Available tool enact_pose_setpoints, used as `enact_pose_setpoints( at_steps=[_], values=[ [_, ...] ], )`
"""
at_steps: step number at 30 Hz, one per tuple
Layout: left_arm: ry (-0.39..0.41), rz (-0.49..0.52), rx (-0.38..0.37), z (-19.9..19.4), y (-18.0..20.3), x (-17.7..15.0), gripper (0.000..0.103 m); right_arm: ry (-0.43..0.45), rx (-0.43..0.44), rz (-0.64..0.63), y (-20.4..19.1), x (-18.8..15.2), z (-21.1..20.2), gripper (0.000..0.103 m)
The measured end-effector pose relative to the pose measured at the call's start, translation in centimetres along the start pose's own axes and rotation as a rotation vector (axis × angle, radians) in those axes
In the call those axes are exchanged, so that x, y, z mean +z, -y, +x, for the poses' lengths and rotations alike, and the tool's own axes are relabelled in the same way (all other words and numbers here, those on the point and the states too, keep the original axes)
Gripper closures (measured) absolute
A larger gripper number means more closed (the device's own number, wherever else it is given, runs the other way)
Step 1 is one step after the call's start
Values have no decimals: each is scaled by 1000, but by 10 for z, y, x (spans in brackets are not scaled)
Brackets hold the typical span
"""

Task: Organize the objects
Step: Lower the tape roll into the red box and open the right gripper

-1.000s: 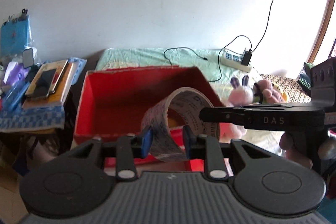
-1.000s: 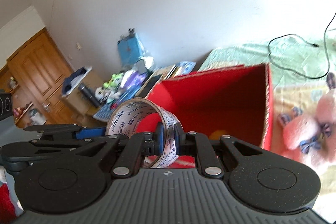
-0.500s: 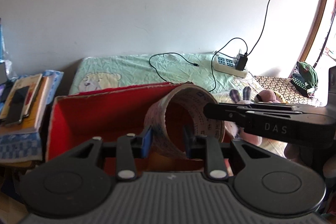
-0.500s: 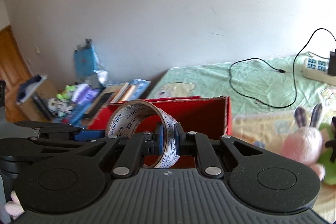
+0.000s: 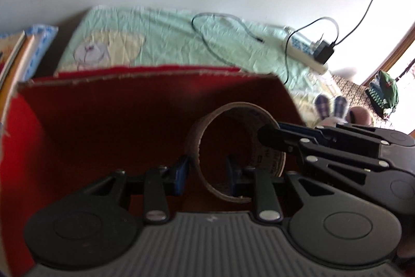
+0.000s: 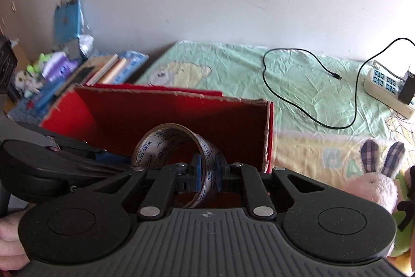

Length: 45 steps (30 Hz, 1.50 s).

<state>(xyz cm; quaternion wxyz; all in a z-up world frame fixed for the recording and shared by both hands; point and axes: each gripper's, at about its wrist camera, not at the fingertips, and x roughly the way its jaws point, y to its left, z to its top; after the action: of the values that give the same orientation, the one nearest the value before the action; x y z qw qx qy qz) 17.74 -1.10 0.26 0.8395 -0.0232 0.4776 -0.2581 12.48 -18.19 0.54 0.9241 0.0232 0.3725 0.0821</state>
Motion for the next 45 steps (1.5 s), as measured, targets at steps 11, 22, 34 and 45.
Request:
enact_pose_setpoints(
  at_steps=[11, 22, 34, 45],
  values=[
    [-109, -25, 63, 32, -2, 6, 79, 4, -92, -43, -6, -2, 12, 89],
    [-101, -62, 97, 29, -6, 8, 78, 16, -98, -73, -8, -3, 11, 84],
    [-80, -74, 176, 29, -4, 8, 68, 36, -92, -83, -9, -7, 8, 81],
    [-57, -60, 204, 28, -1, 7, 65, 64, -83, -58, -7, -8, 6, 82]
  ],
)
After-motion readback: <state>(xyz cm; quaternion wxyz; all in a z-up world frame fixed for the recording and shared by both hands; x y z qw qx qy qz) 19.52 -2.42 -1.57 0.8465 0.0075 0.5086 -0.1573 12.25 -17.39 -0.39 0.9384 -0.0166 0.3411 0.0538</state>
